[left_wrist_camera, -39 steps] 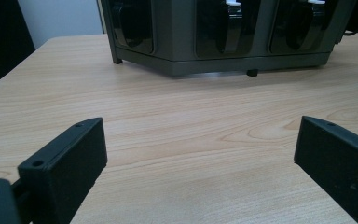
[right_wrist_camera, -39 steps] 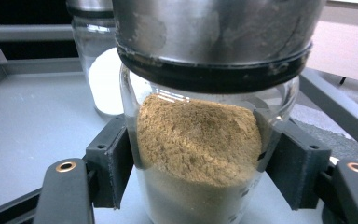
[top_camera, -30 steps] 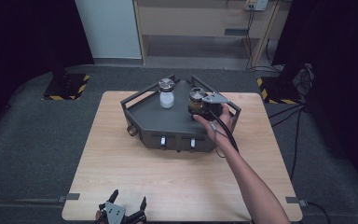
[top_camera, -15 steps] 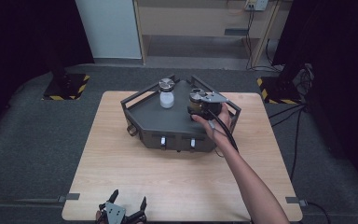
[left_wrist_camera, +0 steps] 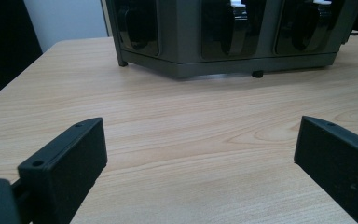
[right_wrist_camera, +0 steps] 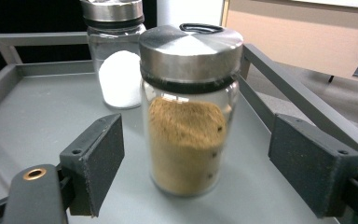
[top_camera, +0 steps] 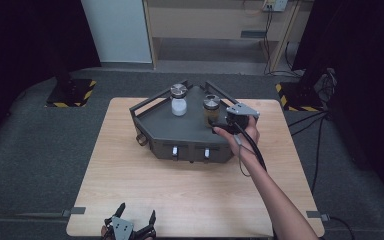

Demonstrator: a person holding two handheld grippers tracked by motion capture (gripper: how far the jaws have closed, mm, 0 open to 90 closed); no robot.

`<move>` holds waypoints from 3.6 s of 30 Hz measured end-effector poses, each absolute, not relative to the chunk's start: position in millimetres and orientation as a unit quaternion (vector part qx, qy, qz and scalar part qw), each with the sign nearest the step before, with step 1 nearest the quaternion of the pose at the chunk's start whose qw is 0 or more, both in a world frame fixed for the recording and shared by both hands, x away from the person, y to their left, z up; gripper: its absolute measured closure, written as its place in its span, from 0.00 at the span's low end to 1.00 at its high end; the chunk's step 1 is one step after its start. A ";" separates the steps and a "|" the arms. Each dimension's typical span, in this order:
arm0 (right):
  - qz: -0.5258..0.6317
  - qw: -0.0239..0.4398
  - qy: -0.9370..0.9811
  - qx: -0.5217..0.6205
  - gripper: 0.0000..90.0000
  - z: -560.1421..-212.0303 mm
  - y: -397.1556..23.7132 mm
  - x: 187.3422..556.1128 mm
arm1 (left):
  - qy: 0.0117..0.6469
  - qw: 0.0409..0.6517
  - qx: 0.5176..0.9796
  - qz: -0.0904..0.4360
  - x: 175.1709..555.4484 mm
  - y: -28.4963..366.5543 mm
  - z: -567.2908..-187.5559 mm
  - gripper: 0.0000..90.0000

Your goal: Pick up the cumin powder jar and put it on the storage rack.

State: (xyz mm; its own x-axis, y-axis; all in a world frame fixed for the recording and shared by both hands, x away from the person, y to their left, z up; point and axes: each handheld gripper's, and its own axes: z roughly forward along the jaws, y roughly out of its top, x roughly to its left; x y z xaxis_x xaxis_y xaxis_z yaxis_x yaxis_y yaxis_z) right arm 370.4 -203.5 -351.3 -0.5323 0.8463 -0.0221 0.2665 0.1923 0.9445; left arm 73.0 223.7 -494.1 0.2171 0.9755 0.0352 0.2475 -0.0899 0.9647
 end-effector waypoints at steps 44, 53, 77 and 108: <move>0.520 0.318 0.686 0.397 0.20 -424.6 -327.0 148.6 | 0.481 0.467 0.612 0.420 67.2 220.1 -493.7 0.02; 0.512 0.324 0.678 0.416 0.19 -451.3 -346.9 116.6 | 0.479 0.463 0.615 0.421 67.4 219.9 -495.6 0.02; 0.471 0.295 0.694 0.458 0.18 -475.0 -371.2 98.6 | 0.469 0.458 0.621 0.429 67.0 220.1 -499.0 0.02; 0.463 0.297 0.690 0.471 0.18 -477.7 -374.1 94.7 | 0.461 0.461 0.628 0.426 69.1 219.8 -499.2 0.02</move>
State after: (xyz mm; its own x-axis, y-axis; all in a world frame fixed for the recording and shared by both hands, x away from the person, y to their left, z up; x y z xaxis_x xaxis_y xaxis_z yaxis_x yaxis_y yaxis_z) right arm 94.7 -374.1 -477.7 -0.3799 0.9246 0.0262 0.3738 0.1276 0.9187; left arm 69.1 219.8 -499.2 0.2122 0.9710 0.1101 0.1858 -0.1507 0.9710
